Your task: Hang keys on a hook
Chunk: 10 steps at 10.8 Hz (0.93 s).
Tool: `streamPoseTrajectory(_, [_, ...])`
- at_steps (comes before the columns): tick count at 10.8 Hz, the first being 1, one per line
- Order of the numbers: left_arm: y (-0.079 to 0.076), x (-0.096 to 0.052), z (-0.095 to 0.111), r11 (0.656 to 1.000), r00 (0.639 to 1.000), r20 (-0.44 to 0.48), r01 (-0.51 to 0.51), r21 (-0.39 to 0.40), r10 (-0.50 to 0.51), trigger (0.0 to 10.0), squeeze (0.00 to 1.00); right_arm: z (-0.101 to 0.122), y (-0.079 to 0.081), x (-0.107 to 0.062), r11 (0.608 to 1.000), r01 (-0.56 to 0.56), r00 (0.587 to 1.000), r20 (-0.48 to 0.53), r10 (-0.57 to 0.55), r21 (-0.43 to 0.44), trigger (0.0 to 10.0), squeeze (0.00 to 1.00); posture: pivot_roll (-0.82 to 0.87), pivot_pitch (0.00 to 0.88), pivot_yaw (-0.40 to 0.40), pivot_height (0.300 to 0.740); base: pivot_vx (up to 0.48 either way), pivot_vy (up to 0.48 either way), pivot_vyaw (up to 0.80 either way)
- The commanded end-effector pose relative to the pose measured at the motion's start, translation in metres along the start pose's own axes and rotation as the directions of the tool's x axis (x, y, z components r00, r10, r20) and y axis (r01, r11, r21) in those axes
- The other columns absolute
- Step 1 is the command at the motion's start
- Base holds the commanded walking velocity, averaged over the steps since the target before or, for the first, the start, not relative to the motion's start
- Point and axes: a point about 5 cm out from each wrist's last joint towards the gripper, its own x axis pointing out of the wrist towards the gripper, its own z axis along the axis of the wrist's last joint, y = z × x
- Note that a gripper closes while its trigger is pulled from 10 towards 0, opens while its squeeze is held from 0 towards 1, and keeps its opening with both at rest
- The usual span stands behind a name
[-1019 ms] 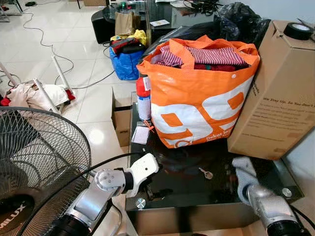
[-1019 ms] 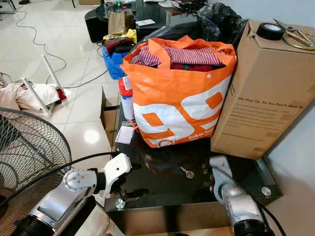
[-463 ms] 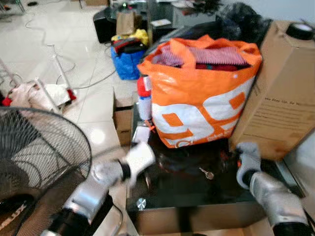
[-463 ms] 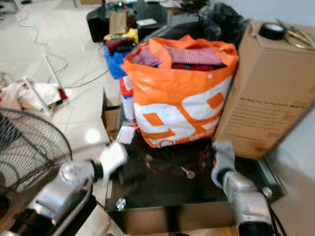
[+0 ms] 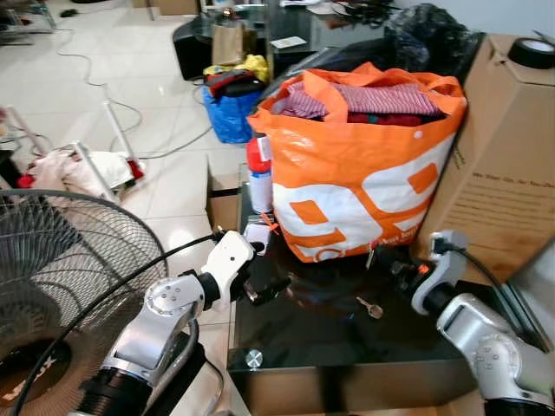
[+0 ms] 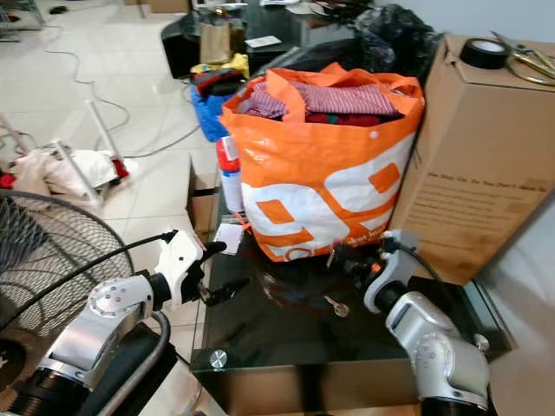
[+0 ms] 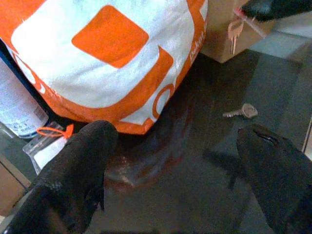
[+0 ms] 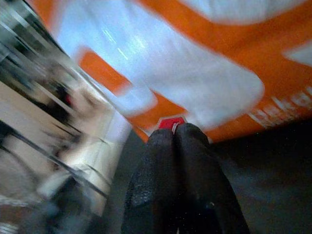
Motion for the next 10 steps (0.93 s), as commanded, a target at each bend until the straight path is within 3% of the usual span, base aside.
streamPoseTrajectory(1, [0.001, -0.002, -0.001, 0.999, 0.999, -0.039, 0.021, 0.024, -0.02, 10.0, 0.0, -0.01, -0.014, 0.003, 0.978, 0.154, 0.983, -0.076, -0.166, -0.142, 0.0, 0.0, -0.12, 0.0, 0.079, 0.74, 0.0, 0.0, 0.0])
streamPoseTrajectory(2, [0.0, -0.002, -0.003, 0.998, 0.997, -0.065, 0.05, 0.035, -0.047, 10.0, 0.0, -0.016, -0.026, 0.004, 0.91, 0.26, 0.946, -0.106, -0.308, -0.324, 0.0, 0.0, -0.11, 0.0, 0.078, 0.74, 0.0, 0.0, 0.0])
streamPoseTrajectory(3, [-0.002, -0.002, -0.005, 0.996, 0.993, -0.085, 0.087, 0.036, -0.084, 10.0, 0.0, -0.018, -0.032, 0.006, 0.852, 0.29, 0.925, -0.099, -0.366, -0.436, 0.0, 0.0, -0.11, 0.0, 0.073, 0.74, 0.0, 0.0, 0.0])
streamPoseTrajectory(6, [-0.01, 0.004, -0.01, 0.973, 0.964, -0.144, 0.231, 0.022, -0.226, 10.0, 0.0, -0.021, -0.036, 0.011, 0.779, 0.285, 0.908, -0.103, -0.406, -0.559, 0.0, 0.0, -0.14, 0.0, 0.068, 0.74, 0.0, 0.0, 0.0])
streamPoseTrajectory(10, [-0.016, 0.012, -0.008, 0.961, 0.953, -0.148, 0.274, 0.033, -0.266, 10.0, 0.0, -0.052, -0.054, 0.012, 0.713, 0.242, 0.841, -0.223, -0.492, -0.658, 0.0, 0.0, -0.17, 0.0, 0.076, 0.74, 0.0, 0.0, 0.0])
